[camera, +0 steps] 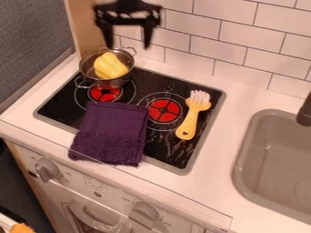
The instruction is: Move the yellow bell pepper to the upper side of the right burner
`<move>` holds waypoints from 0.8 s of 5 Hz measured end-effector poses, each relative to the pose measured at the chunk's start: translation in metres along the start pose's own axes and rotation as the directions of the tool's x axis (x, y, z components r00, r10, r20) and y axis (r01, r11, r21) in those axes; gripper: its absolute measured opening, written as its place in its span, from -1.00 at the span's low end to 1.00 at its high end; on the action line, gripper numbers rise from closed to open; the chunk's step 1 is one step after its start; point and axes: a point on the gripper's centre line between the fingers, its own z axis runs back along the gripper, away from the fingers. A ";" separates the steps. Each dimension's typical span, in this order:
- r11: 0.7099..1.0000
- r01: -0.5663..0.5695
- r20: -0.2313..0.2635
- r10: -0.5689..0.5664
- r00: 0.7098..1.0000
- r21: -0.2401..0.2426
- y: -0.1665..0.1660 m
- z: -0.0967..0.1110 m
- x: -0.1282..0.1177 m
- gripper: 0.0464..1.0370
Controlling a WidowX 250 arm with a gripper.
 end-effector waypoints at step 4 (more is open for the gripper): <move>0.973 -0.210 -0.108 0.220 0.969 0.100 0.035 -0.051 -0.002 0.93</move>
